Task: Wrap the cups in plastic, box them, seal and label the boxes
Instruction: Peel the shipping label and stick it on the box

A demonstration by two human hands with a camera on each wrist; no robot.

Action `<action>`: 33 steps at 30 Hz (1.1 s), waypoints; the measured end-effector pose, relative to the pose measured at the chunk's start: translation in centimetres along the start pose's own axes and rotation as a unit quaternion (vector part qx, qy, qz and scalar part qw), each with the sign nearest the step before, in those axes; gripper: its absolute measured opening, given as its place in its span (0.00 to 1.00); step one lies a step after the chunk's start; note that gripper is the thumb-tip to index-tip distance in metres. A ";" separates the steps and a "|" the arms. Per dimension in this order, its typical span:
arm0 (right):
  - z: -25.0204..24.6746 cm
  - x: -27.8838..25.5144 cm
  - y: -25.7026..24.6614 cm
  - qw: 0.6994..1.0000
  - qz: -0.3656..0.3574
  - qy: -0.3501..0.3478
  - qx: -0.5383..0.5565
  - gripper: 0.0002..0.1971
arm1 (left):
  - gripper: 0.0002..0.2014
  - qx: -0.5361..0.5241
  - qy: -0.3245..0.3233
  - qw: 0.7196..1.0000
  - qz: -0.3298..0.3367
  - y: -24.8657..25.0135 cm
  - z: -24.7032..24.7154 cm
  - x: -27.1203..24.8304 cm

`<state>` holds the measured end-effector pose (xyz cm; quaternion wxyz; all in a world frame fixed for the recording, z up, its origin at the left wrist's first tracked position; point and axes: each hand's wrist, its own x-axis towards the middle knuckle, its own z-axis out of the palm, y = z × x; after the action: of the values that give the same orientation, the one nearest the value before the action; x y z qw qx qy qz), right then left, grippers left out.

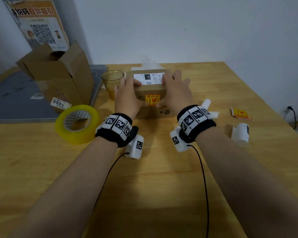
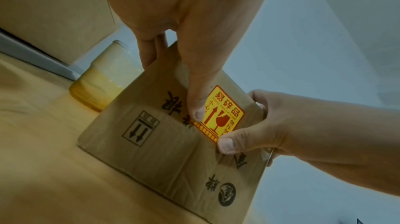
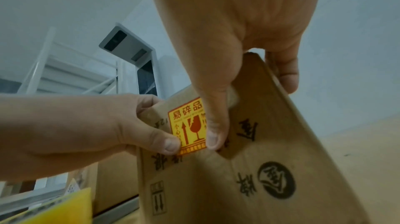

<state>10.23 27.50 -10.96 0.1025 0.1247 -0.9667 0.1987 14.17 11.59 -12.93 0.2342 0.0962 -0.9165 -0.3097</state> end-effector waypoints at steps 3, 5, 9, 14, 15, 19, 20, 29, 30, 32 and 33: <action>-0.8 0.0 0.7 0.998 -0.009 -0.017 0.057 0.29 | 0.28 -0.059 -0.018 0.998 -0.009 -0.2 -0.7 0.1; -1.5 -0.1 1.2 0.993 0.003 -0.011 0.117 0.21 | 0.22 -0.127 -0.027 0.991 -0.022 -0.3 -1.2 0.2; -2.7 -1.2 1.7 0.992 0.040 0.037 0.113 0.16 | 0.14 -0.197 -0.014 0.980 -0.037 -0.2 -0.8 -0.4; -2.9 -1.6 1.6 0.970 0.052 -0.054 0.229 0.20 | 0.04 -0.259 -0.055 0.964 -0.016 1.6 0.5 -0.7; -2.9 -1.7 1.6 0.966 0.054 -0.076 0.242 0.25 | 0.02 -0.289 -0.071 0.954 -0.026 2.3 0.6 -0.7; -3.3 -1.1 3.1 0.958 0.084 -0.092 0.259 0.40 | 0.13 -0.408 -0.152 0.893 -0.117 4.6 1.1 0.0; -3.5 -0.6 3.7 0.957 0.093 -0.090 0.261 0.42 | 0.13 -0.423 -0.171 0.881 -0.126 5.1 1.3 0.3; -2.9 6.1 7.8 0.975 0.128 -0.019 0.183 0.27 | 0.15 -0.416 -0.288 0.855 -0.113 8.9 6.2 5.4; -3.0 6.8 8.1 0.975 0.127 -0.014 0.179 0.27 | 0.15 -0.407 -0.290 0.860 -0.104 9.5 6.5 5.9; -3.1 7.7 8.2 0.976 0.120 -0.020 0.182 0.27 | 0.16 -0.395 -0.284 0.869 -0.091 10.3 6.5 6.7; -3.2 8.0 8.0 0.975 0.115 -0.022 0.189 0.27 | 0.16 -0.386 -0.274 0.877 -0.078 10.6 6.1 6.9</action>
<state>0.87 34.35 -8.94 0.0320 0.0345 -0.9214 0.3859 4.88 20.92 -8.13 -0.0331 -0.0192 -0.7415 -0.6698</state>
